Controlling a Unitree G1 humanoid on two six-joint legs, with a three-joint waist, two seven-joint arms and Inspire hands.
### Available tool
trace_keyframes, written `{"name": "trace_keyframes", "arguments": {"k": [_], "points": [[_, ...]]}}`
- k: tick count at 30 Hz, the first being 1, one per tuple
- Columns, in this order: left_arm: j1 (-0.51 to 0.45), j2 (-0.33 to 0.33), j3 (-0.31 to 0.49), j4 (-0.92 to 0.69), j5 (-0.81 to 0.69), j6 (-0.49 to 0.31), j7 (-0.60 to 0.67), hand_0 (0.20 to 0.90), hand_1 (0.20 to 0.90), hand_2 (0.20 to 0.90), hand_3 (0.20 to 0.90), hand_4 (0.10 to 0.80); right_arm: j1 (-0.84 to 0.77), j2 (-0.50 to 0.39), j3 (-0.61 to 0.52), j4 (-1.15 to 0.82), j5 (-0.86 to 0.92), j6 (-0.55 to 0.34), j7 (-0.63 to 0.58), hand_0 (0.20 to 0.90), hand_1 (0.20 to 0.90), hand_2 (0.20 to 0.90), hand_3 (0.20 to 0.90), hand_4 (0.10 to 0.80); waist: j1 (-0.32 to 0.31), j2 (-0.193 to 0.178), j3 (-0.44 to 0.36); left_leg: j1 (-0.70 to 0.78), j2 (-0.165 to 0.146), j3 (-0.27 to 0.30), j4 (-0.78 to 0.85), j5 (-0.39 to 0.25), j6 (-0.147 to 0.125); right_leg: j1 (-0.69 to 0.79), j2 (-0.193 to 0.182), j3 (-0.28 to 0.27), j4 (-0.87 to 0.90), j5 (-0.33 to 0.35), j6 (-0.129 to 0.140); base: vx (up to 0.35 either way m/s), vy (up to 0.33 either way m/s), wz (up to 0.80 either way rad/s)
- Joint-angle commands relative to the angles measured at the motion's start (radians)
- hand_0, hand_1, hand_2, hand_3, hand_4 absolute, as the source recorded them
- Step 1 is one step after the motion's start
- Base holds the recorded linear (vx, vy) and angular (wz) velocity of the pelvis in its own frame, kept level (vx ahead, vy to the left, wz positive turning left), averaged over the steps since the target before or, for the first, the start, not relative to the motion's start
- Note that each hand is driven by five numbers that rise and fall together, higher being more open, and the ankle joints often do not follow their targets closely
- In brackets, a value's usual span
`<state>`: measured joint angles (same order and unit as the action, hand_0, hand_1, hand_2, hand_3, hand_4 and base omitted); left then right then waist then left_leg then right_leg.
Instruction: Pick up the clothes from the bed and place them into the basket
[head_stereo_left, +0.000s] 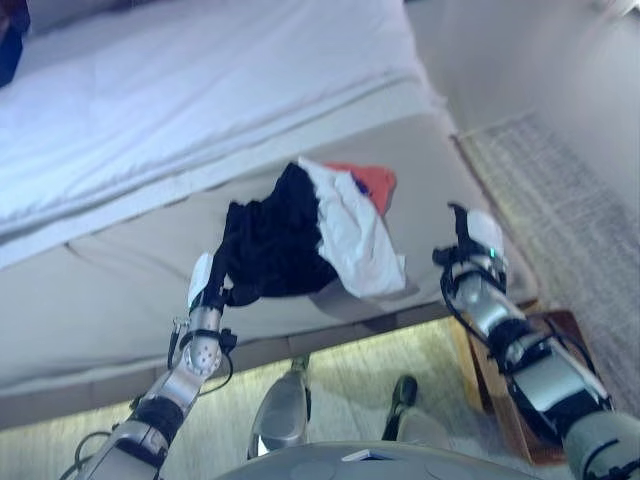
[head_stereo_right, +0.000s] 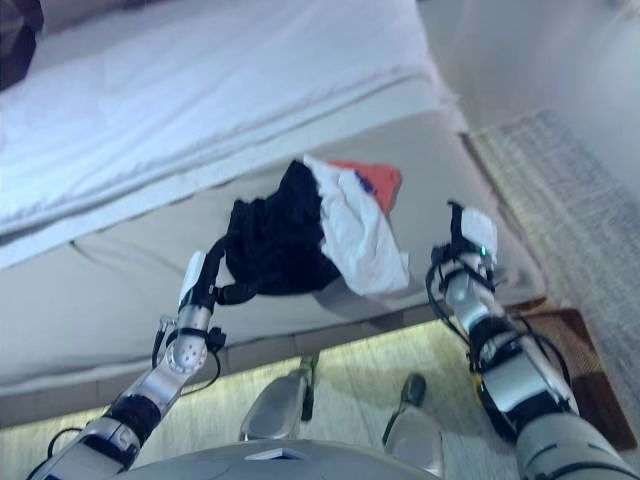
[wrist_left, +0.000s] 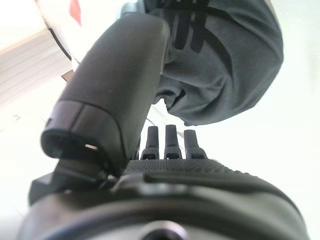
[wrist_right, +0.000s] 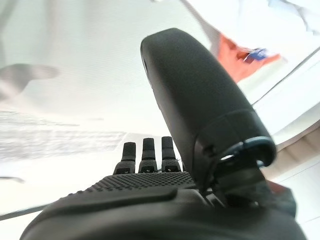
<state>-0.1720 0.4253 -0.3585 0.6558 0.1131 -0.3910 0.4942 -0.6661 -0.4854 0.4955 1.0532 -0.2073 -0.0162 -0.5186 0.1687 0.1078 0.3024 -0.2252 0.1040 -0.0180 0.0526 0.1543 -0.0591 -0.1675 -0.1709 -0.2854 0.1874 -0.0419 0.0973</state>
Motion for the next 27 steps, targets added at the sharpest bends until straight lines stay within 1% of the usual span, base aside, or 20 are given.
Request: {"name": "trace_keyframes", "arguments": {"k": [1, 3, 4, 7, 8, 9, 11, 18, 24, 27], "points": [[-0.049, 0.087, 0.030, -0.143, -0.027, -0.050, 0.075, 0.900, 0.900, 0.900, 0.900, 0.800, -0.116, -0.021, 0.041, -0.064, -0.012, 0.003, -0.012, 0.900, 0.900, 0.900, 0.900, 0.800, 0.028, -0.063, 0.079, -0.040, -0.082, 0.003, 0.183, -0.202, 0.041, -0.070, -0.031, 0.029, 0.147, -0.079, -0.080, -0.094, 0.008, 0.21], [-0.056, 0.098, 0.021, -0.183, -0.030, -0.050, 0.084, 0.900, 0.900, 0.900, 0.900, 0.800, -0.167, -0.041, 0.053, -0.050, -0.027, 0.015, 0.010, 0.900, 0.900, 0.900, 0.900, 0.800, 0.042, -0.057, 0.111, -0.099, -0.098, 0.002, 0.238, -0.213, 0.048, -0.127, -0.040, 0.028, 0.209, -0.092, -0.081, -0.114, 0.012, 0.26], [-0.069, 0.097, 0.020, -0.214, -0.037, -0.046, 0.090, 0.900, 0.900, 0.900, 0.900, 0.800, -0.218, -0.056, 0.069, -0.038, -0.027, 0.035, 0.031, 0.900, 0.900, 0.900, 0.900, 0.800, 0.048, -0.052, 0.133, -0.145, -0.109, 0.005, 0.281, -0.220, 0.054, -0.173, -0.048, 0.030, 0.254, -0.099, -0.081, -0.128, 0.028, 0.18], [-0.092, 0.106, 0.005, -0.276, -0.043, -0.051, 0.096, 0.900, 0.900, 0.900, 0.900, 0.800, -0.285, -0.069, 0.083, 0.004, -0.020, 0.043, 0.048, 0.900, 0.900, 0.900, 0.900, 0.800, 0.061, -0.040, 0.169, -0.207, -0.130, -0.001, 0.355, -0.243, 0.068, -0.235, -0.065, 0.033, 0.342, -0.122, -0.085, -0.085, 0.040, 0.11], [-0.103, 0.108, 0.000, -0.303, -0.040, -0.053, 0.099, 0.900, 0.900, 0.900, 0.900, 0.800, -0.314, -0.069, 0.085, 0.025, -0.023, 0.035, 0.055, 0.900, 0.900, 0.900, 0.900, 0.800, 0.067, -0.033, 0.182, -0.235, -0.139, -0.002, 0.393, -0.258, 0.076, -0.264, -0.074, 0.035, 0.389, -0.137, -0.089, 0.020, 0.033, 0.12], [-0.108, 0.108, -0.003, -0.309, -0.041, -0.057, 0.102, 0.900, 0.900, 0.900, 0.900, 0.800, -0.325, -0.069, 0.088, 0.030, -0.030, 0.036, 0.051, 0.900, 0.900, 0.900, 0.900, 0.800, 0.069, -0.032, 0.191, -0.239, -0.143, -0.004, 0.422, -0.289, 0.075, -0.270, -0.078, 0.046, 0.424, -0.166, -0.082, 0.008, 0.051, 0.14], [-0.128, 0.110, -0.010, -0.330, -0.060, -0.056, 0.113, 0.900, 0.900, 0.900, 0.900, 0.800, -0.363, -0.077, 0.101, 0.036, -0.024, 0.042, 0.059, 0.900, 0.900, 0.900, 0.900, 0.800, 0.070, -0.019, 0.214, -0.291, -0.158, -0.006, 0.502, -0.320, 0.087, -0.320, -0.089, 0.055, 0.504, -0.192, -0.091, -0.035, 0.072, 0.03], [-0.125, 0.116, -0.004, -0.394, -0.089, -0.053, 0.157, 0.900, 0.900, 0.900, 0.900, 0.800, -0.414, -0.100, 0.103, 0.040, -0.035, 0.062, 0.077, 0.900, 0.900, 0.900, 0.900, 0.800, 0.083, 0.006, 0.218, -0.466, -0.184, 0.004, 0.722, -0.405, 0.121, -0.491, -0.104, 0.072, 0.726, -0.268, -0.118, -0.046, 0.053, 0.01], [-0.097, 0.109, -0.004, -0.389, -0.100, -0.076, 0.144, 0.900, 0.900, 0.900, 0.900, 0.800, -0.458, -0.103, 0.121, 0.011, -0.035, 0.089, 0.081, 0.900, 0.900, 0.900, 0.900, 0.800, 0.091, 0.023, 0.218, -0.578, -0.192, 0.000, 0.867, -0.454, 0.140, -0.615, -0.107, 0.101, 0.857, -0.307, -0.127, -0.042, -0.001, 0.08], [-0.090, 0.108, -0.004, -0.396, -0.094, -0.085, 0.149, 0.900, 0.900, 0.900, 0.900, 0.800, -0.463, -0.104, 0.125, -0.004, -0.029, 0.083, 0.067, 0.900, 0.900, 0.900, 0.900, 0.800, 0.091, 0.024, 0.218, -0.602, -0.193, 0.002, 0.909, -0.471, 0.146, -0.641, -0.105, 0.109, 0.889, -0.320, -0.131, -0.042, -0.001, 0.05]]}}
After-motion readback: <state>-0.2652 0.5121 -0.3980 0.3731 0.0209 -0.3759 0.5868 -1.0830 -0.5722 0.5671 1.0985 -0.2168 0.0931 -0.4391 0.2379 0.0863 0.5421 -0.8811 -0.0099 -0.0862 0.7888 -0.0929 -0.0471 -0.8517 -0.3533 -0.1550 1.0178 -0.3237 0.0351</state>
